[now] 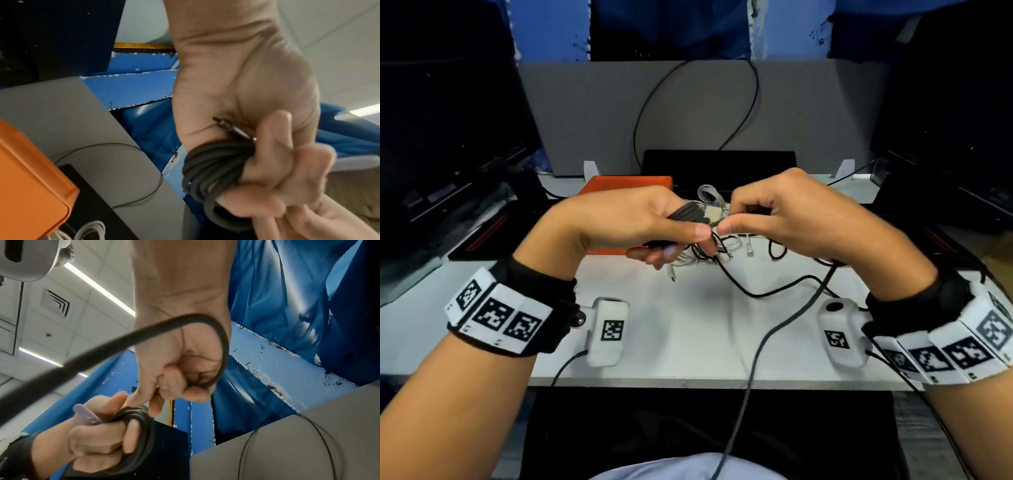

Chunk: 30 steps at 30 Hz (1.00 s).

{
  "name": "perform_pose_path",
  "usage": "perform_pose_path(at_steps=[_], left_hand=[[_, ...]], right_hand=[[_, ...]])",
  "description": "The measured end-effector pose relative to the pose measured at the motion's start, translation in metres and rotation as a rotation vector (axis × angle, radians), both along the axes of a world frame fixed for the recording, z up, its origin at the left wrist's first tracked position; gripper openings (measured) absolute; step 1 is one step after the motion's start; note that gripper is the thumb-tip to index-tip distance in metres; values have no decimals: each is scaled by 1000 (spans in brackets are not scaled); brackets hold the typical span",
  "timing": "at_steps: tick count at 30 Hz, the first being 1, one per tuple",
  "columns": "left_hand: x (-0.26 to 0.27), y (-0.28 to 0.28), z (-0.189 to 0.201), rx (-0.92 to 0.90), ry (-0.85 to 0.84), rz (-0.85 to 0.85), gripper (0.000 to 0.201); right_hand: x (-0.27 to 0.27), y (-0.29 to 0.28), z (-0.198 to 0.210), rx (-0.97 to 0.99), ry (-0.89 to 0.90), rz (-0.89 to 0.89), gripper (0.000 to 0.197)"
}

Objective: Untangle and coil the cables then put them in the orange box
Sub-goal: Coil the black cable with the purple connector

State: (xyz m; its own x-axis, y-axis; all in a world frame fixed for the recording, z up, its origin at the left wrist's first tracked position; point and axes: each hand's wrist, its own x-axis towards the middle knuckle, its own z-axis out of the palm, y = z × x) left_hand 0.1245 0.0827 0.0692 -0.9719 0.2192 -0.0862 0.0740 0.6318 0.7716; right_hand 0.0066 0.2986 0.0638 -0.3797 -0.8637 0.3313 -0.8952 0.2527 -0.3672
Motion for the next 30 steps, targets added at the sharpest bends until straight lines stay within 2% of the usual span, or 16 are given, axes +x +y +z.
perform_pose_path(at_steps=[2,4,7,10,12,14,16,18,19,21,23,26,28,30], left_hand=[[2,-7,1,24,-19,-73,36],[4,-15,1,212,14,-125,33],[7,-28,2,655,65,-205,27],[8,-38,11,1269,-16,-423,32],[7,-41,17,1450,78,-384,31],[5,-36,22,1465,204,-261,32],[1,-23,23,1335,321,-28,35],[-5,-6,19,1077,392,227,34],[-9,3,15,965,409,311,32],[-12,20,7,779,424,404,29],[-13,33,1,631,396,433,29],[-9,47,-2,508,360,397,30],[-6,53,-2,512,360,347,31],[-4,56,-1,590,328,286,30]], right_hand=[[-2,3,2,22,102,-15,47],[-8,9,8,25,196,-53,55],[-21,21,15,-26,155,-146,54],[-35,32,18,-71,138,-223,43],[-39,34,18,-69,88,-268,40],[-39,32,15,10,72,-312,36],[-36,27,10,114,107,-348,33],[-32,24,8,131,98,-313,67],[-26,22,9,67,81,-267,80],[-11,17,11,-133,50,-146,82],[-2,9,10,-306,88,-58,70],[0,-3,5,-357,155,-24,45],[-2,-6,0,-377,146,-16,31],[-3,-6,-2,-449,127,-24,24]])
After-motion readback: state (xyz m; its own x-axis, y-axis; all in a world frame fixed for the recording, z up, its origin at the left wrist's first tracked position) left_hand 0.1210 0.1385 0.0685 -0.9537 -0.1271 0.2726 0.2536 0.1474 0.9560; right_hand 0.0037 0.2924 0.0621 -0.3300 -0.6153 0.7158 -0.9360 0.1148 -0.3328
